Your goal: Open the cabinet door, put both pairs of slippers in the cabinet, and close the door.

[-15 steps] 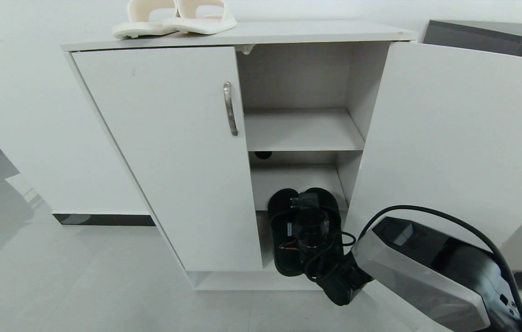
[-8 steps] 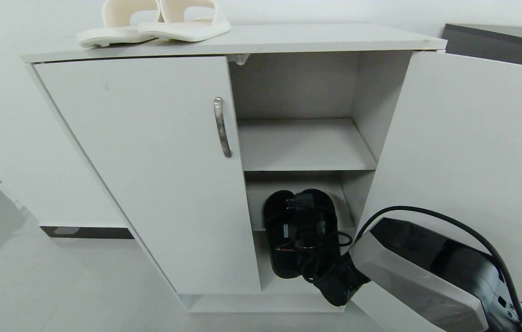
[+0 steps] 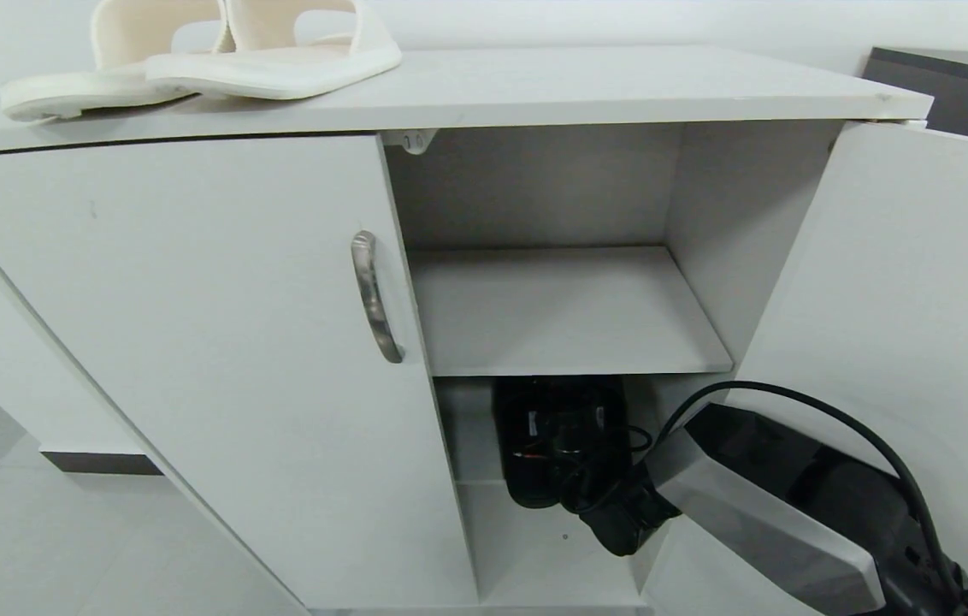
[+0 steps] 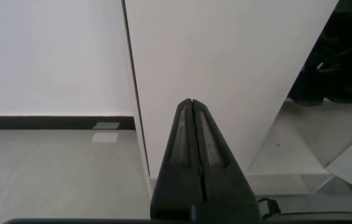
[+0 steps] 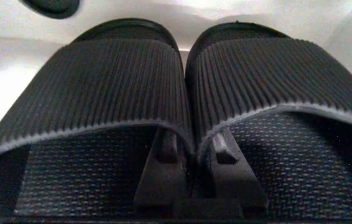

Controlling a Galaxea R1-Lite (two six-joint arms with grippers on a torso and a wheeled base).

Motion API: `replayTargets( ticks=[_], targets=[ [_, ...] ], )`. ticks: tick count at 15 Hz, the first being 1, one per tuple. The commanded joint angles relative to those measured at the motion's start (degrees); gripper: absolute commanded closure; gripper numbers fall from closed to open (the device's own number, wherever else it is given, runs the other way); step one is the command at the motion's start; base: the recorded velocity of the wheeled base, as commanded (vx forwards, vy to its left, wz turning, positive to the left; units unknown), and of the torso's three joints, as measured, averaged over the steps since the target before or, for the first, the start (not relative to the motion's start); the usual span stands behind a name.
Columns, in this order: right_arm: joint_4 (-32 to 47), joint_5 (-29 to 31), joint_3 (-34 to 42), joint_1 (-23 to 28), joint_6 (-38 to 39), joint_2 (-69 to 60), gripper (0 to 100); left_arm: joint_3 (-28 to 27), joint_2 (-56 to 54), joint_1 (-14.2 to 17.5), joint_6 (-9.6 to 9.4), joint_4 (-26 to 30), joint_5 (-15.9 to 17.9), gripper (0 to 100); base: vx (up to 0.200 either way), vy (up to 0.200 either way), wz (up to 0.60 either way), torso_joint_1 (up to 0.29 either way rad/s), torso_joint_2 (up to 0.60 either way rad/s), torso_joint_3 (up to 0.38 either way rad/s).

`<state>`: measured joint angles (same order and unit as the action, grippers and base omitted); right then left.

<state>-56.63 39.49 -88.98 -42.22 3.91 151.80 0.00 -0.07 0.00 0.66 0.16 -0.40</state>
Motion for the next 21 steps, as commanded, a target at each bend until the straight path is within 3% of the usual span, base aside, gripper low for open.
replayTargets(
  ticks=[1, 9, 10, 15, 18, 21],
  targets=[
    [1.43, 0.07, -3.66, 0.2, 0.04, 1.4, 100, 0.0, 0.07, 0.09, 0.04, 0.02, -0.04, 100, 0.0, 0.0, 0.0, 0.0, 0.0, 0.0],
    [6.53, 0.15, -8.84, 2.14, 0.39, 4.12, 100, 0.0, 0.07, 0.0, 0.22, 0.02, -0.04, 100, 0.0, 0.0, 0.0, 0.0, 0.0, 0.0],
    [6.79, 0.15, -8.84, 2.14, 0.39, 4.3, 0, 0.0, 0.07, 0.0, 0.31, 0.02, -0.04, 100, 0.0, 0.0, 0.0, 0.0, 0.0, 0.0],
    [5.65, 1.21, -5.15, 2.05, 0.31, 3.33, 0, 0.0, 0.07, 0.0, 0.31, 0.02, -0.04, 100, 0.0, 0.0, 0.0, 0.0, 0.0, 0.0],
    [0.99, 1.12, 5.4, 0.47, -0.05, -2.38, 0, 0.0, 0.07, 0.0, 0.13, 0.02, -0.04, 100, 0.0, 0.0, 0.0, 0.0, 0.0, 0.0],
    [-9.38, -0.37, 20.42, -1.91, -0.31, -9.24, 0, 0.0, 0.07, 0.0, 0.13, 0.02, -0.04, 100, 0.0, 0.0, 0.0, 0.0, 0.0, 0.0]
  ],
)
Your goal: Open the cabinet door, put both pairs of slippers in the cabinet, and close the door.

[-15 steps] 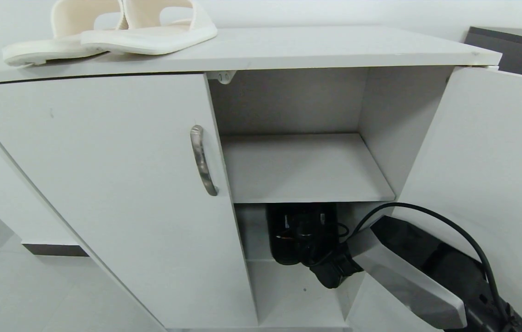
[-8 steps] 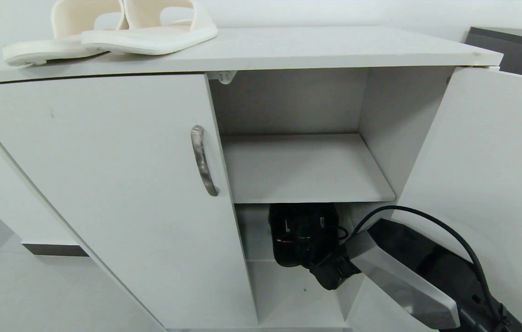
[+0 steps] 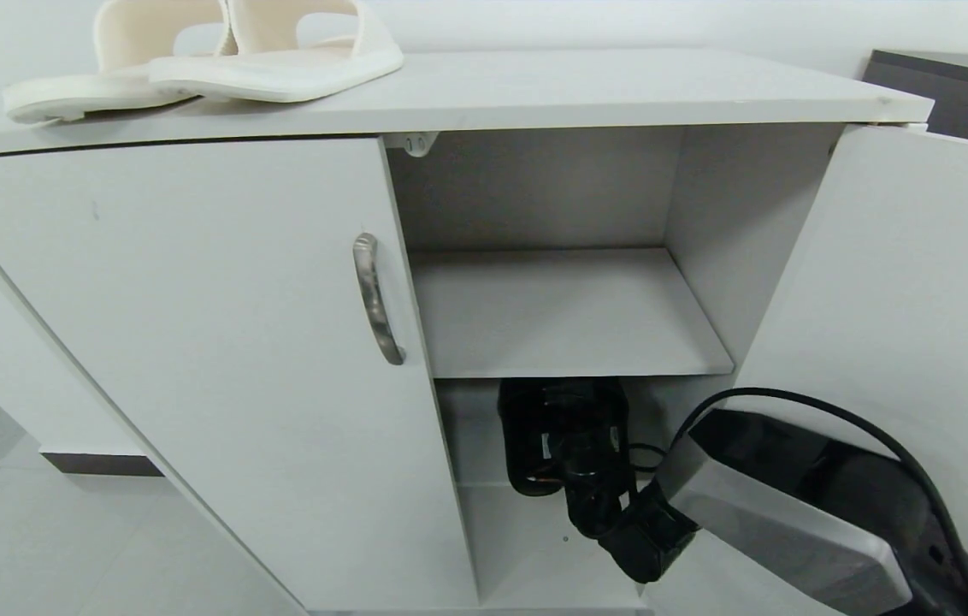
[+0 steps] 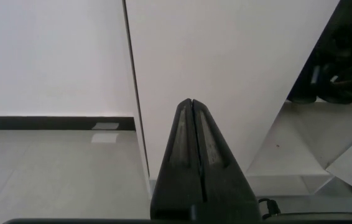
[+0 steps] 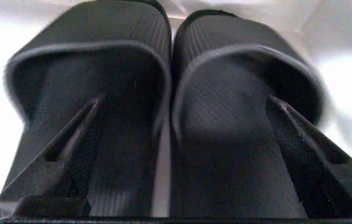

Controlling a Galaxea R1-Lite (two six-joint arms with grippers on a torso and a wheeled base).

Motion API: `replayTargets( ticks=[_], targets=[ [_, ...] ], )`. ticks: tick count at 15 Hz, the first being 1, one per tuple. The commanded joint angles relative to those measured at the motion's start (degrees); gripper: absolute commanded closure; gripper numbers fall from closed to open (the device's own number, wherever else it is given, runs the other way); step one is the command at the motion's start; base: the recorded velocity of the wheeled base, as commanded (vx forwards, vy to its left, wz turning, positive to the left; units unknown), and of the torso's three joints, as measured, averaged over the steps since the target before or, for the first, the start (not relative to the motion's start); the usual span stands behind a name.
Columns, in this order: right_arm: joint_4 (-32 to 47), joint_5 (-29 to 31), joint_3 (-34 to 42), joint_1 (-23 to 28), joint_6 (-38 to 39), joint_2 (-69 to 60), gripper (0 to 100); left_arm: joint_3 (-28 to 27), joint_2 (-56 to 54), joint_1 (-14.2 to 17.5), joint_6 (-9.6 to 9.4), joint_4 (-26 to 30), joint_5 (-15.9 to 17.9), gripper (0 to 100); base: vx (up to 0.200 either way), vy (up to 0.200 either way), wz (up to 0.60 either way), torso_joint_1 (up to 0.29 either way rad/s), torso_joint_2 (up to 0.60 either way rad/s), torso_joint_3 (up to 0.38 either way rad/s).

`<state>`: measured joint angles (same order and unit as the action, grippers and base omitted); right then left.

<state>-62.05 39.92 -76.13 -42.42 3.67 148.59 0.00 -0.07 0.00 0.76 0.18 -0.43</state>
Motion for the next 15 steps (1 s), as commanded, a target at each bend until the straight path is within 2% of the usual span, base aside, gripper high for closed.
replayTargets(
  ticks=[1, 4, 6, 11, 14, 15],
  targets=[
    [-6.68, -2.39, 12.15, -2.58, -0.07, -8.23, 0, 0.0, 0.07, 0.0, 0.04, -0.01, -0.01, 100, 0.0, 0.0, 0.0, 0.0, 0.0, 0.0],
    [-14.68, -8.02, 26.65, -7.15, 0.11, -13.06, 0, 0.0, 0.07, 0.0, 0.12, -0.01, -0.01, 100, 0.0, 0.0, 0.0, 0.0, 0.0, 0.0],
    [-19.51, -14.79, 35.52, -9.43, 0.37, -16.58, 0, 0.0, 0.07, 0.0, 0.12, -0.01, 0.08, 100, -0.2, 0.0, 0.0, 0.0, 0.0, 0.002],
    [-25.75, -21.91, 43.7, -12.95, 2.22, -17.63, 0, 0.0, 0.07, 0.0, 0.12, -0.01, 0.25, 100, -0.2, 0.0, 0.0, -0.001, 0.0, 0.005],
    [-27.95, -29.2, 48.36, -13.12, 3.8, -20.89, 0, 0.0, 0.07, 0.0, 0.12, -0.01, 0.25, 100, -0.2, 0.0, 0.0, 0.002, 0.0, 0.001],
    [-27.95, -32.01, 50.38, -13.3, 5.91, -23.0, 0, 0.0, 0.07, 0.0, 0.21, -0.01, 0.25, 100, 0.0, 0.0, 0.0, 0.0, 0.0, 0.0]
  ],
)
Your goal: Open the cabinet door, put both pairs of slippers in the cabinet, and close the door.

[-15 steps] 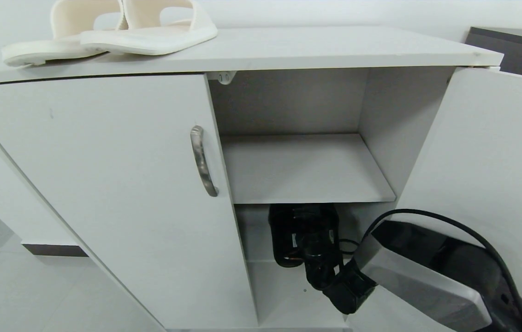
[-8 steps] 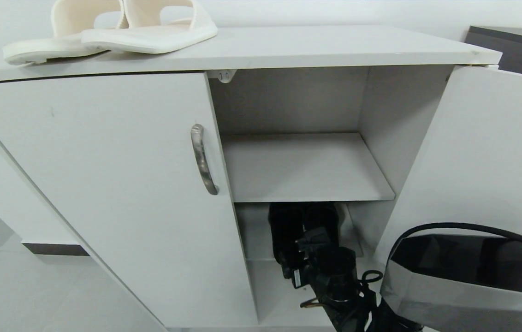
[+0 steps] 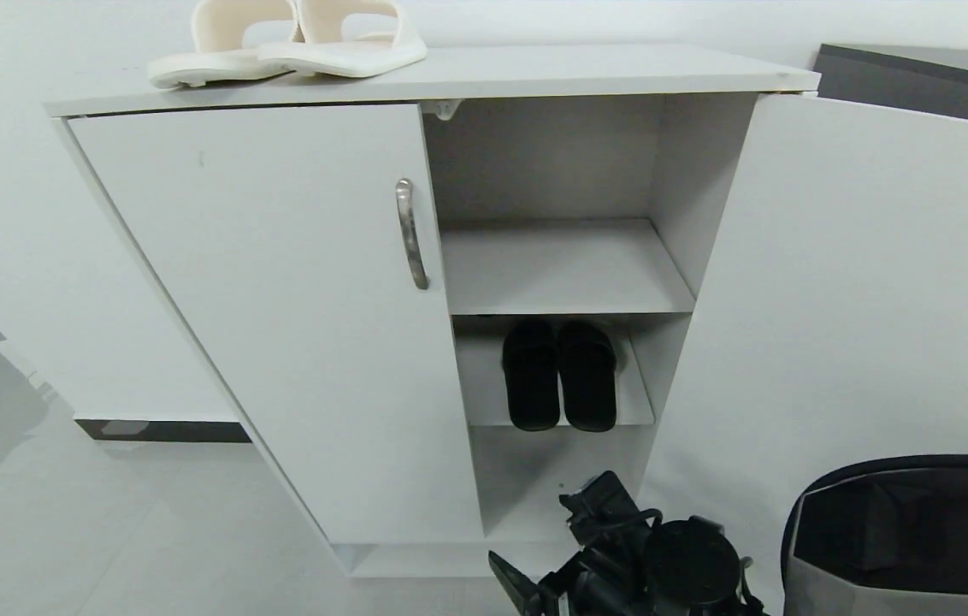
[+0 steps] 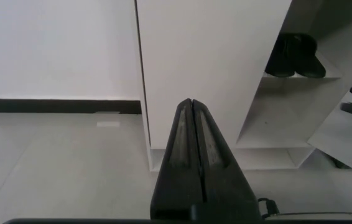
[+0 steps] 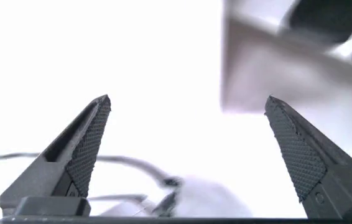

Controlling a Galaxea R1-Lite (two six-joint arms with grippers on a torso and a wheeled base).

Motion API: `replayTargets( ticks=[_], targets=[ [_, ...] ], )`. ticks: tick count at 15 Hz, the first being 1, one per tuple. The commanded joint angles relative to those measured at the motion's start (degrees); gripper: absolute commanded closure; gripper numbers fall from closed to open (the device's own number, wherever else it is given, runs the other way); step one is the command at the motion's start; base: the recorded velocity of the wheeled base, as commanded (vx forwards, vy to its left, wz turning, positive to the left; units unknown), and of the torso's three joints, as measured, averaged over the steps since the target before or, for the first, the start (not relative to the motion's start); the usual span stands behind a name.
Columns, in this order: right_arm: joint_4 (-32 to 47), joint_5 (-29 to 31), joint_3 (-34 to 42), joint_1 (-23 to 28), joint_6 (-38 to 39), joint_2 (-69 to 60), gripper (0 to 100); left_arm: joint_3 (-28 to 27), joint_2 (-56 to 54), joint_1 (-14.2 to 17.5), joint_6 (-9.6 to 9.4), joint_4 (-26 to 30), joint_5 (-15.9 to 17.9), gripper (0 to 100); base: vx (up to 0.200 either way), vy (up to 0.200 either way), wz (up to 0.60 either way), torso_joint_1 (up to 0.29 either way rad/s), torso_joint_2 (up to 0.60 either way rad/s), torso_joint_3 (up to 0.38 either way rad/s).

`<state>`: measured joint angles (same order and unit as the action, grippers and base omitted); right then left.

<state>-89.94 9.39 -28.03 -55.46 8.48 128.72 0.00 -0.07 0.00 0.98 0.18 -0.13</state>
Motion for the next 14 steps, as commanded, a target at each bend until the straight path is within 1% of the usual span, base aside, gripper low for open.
replayTargets(
  ticks=[1, 6, 9, 14],
  targets=[
    [-0.06, -2.79, 3.94, -0.53, 3.2, -4.44, 0, 0.0, 0.07, 0.0, 0.08, -0.01, -0.04, 100, 0.0, 0.0, 0.0, 0.0, 0.0, 0.0],
    [-0.06, -4.03, 10.36, -1.06, 4.17, -8.66, 0, 0.0, 0.07, 0.0, 0.26, -0.01, -0.13, 100, 0.0, 0.0, 0.0, 0.0, 0.0, 0.0],
    [-0.06, -4.29, 10.18, -1.06, 4.08, -8.66, 0, -0.09, 0.07, 0.0, 0.08, -0.01, -0.22, 100, 0.0, 0.0, 0.0, 0.001, 0.0, 0.028],
    [-0.06, -5.7, 10.18, -1.15, 3.91, -8.13, 0, -0.09, 0.07, 0.0, 0.08, -0.01, -0.22, 100, 0.0, 0.0, 0.0, 0.002, 0.01, 0.181]
  ],
)
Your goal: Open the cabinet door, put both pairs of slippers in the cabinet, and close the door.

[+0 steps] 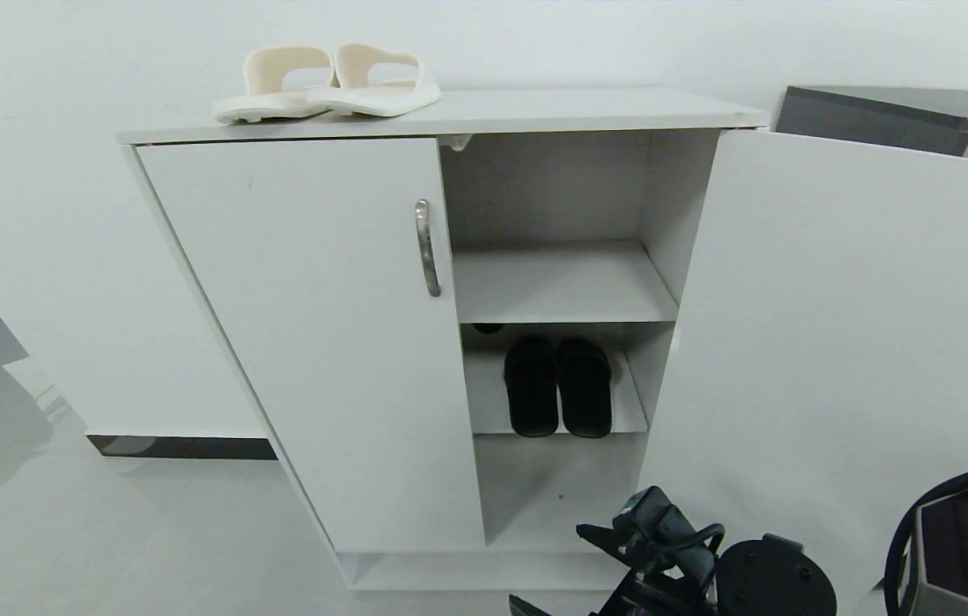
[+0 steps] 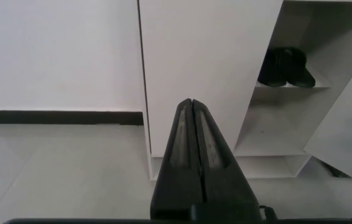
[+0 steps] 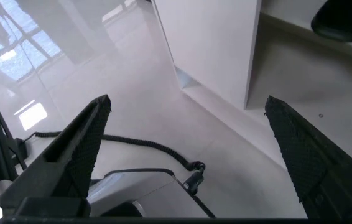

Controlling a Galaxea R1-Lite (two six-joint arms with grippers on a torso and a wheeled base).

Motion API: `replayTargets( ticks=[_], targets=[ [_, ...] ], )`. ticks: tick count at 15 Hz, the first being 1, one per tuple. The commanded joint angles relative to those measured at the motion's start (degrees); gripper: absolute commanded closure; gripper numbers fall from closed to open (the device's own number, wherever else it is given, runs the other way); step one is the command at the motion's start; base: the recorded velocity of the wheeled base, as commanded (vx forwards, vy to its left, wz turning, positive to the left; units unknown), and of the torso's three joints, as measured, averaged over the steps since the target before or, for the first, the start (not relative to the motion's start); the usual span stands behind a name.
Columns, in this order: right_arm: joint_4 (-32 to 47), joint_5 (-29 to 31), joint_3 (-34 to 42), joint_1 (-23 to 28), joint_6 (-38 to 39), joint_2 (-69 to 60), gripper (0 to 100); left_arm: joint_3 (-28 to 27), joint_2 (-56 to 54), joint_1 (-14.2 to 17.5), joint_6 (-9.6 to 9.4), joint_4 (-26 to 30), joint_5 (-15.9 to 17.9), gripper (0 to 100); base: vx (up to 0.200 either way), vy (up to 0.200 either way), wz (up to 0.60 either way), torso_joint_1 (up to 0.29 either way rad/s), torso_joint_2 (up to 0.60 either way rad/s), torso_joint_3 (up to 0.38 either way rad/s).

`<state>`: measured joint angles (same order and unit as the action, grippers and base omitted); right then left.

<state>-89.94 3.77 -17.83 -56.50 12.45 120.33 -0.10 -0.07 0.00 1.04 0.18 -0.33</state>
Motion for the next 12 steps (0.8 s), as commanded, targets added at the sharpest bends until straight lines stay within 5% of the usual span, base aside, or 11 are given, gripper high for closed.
replayTargets(
  ticks=[1, 5, 12],
  targets=[
    [-0.06, 0.01, -0.09, -0.45, -0.14, 0.78, 0, 0.1, 0.07, 0.09, 0.02, -0.01, -0.02, 100, 0.0, 0.0, 0.0, 0.002, 0.01, 0.188],
    [-0.06, -0.08, -0.01, -0.8, -0.32, 1.13, 0, 0.01, 0.07, 0.0, -0.25, -0.01, 0.07, 100, 0.0, 0.0, 0.0, 0.005, 0.0, 0.184],
    [-0.06, -1.22, 0.34, -0.63, -0.41, 2.1, 0, 0.1, 0.07, 0.0, -0.51, -0.01, 0.42, 100, 0.0, 0.0, 0.0, 0.0, 0.0, 0.0]
  ],
)
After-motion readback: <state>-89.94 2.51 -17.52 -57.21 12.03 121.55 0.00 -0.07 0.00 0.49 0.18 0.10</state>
